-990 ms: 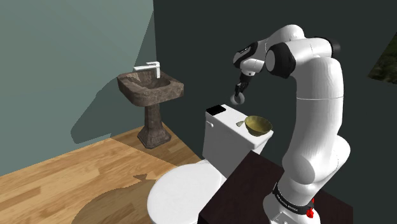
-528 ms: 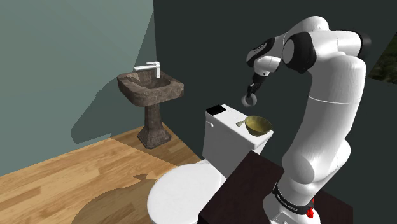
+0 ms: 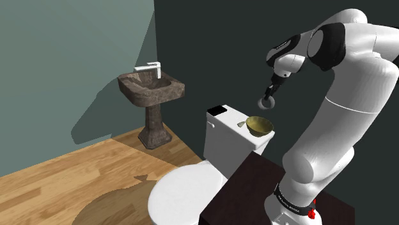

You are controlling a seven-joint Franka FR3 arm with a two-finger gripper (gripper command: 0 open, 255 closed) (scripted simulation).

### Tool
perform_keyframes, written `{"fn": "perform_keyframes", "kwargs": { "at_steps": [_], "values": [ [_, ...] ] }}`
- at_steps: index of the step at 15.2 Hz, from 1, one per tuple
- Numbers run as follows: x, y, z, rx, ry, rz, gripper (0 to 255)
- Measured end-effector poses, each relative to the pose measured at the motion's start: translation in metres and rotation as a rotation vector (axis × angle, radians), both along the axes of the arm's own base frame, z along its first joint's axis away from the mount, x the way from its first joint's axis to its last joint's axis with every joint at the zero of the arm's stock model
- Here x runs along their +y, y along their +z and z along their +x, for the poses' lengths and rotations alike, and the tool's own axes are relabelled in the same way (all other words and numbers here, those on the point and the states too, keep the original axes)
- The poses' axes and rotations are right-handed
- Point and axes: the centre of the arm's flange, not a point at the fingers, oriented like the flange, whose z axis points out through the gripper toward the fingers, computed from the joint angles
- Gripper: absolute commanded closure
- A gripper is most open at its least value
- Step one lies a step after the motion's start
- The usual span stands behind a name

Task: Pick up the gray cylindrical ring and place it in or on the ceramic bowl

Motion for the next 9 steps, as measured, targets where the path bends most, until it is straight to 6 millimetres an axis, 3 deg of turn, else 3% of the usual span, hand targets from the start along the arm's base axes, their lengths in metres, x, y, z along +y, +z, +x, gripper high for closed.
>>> {"fn": "perform_keyframes", "kwargs": {
  "at_steps": [3,9],
  "values": [
    [0.001,-0.007,-0.013,0.000,0.001,0.000,255],
    [0.001,-0.038,-0.015,0.000,0.002,0.000,255]
  ]
}}
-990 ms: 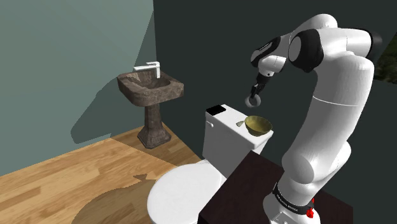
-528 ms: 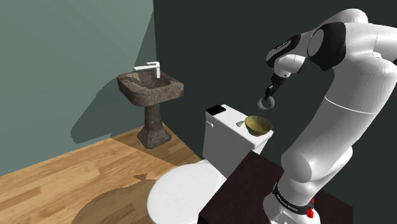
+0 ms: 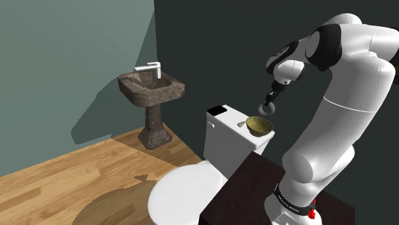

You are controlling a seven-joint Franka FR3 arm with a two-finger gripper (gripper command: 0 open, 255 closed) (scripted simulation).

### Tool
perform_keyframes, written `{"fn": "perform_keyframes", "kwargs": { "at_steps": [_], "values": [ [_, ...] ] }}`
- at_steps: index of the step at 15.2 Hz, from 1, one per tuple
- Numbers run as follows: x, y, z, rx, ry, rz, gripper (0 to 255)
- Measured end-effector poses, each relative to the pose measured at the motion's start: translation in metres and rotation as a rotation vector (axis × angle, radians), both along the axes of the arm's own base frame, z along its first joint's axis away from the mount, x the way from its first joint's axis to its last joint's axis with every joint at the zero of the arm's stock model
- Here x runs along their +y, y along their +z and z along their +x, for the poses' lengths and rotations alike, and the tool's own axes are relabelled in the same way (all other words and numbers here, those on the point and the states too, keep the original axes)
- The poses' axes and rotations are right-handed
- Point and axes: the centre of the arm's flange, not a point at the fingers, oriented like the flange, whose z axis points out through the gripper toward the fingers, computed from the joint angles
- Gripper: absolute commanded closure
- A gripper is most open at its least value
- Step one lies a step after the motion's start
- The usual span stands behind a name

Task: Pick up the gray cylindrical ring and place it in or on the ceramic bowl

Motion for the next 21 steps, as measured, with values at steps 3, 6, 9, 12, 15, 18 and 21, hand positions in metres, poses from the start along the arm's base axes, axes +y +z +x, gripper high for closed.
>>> {"fn": "perform_keyframes", "kwargs": {
  "at_steps": [3,6,9,12,15,18,21],
  "values": [
    [0.000,-0.016,0.000,0.000,0.000,0.000,255],
    [0.000,-0.032,0.000,0.000,0.000,0.000,255],
    [0.000,-0.046,0.000,0.000,0.000,0.000,255],
    [0.000,-0.063,0.001,0.000,0.000,0.000,255],
    [0.000,-0.072,0.001,0.000,0.000,0.000,255],
    [0.000,-0.073,0.001,0.000,0.000,0.000,255],
    [0.000,-0.073,0.001,0.000,0.000,0.000,0]
  ]
}}
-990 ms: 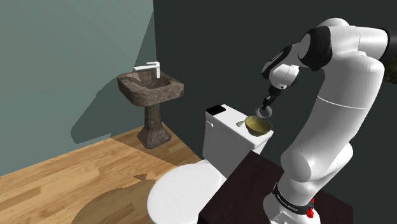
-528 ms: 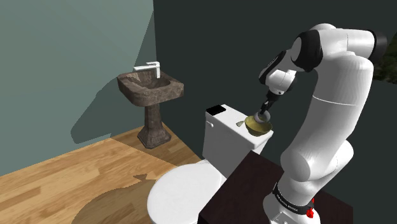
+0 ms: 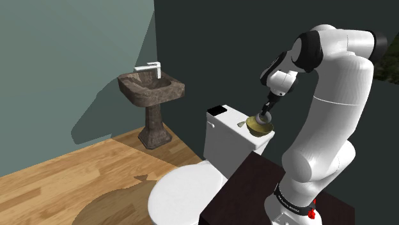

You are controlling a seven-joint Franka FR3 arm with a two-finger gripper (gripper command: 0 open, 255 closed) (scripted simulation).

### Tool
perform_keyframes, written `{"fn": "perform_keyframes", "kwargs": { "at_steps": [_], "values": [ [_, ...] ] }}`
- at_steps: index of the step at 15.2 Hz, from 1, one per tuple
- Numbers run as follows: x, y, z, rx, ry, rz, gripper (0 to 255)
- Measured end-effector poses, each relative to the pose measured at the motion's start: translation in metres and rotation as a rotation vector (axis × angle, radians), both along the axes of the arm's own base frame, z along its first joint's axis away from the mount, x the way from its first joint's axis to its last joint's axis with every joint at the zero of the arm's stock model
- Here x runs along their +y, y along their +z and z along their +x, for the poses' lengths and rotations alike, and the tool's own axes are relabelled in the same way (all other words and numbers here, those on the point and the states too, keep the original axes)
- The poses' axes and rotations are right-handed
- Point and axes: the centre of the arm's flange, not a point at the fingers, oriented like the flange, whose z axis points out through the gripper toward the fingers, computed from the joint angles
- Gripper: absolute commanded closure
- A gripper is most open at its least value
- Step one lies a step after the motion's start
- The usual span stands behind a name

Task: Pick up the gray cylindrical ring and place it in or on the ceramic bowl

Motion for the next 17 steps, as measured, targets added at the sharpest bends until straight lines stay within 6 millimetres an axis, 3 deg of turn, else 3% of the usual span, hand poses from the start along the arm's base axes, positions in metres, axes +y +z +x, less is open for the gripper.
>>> {"fn": "perform_keyframes", "kwargs": {
  "at_steps": [6,11,17],
  "values": [
    [0.000,0.000,0.000,0.000,0.000,0.000,0],
    [0.000,0.046,-0.008,-0.002,0.000,-0.001,0],
    [0.001,0.049,-0.008,0.000,0.000,0.000,0]
  ]
}}
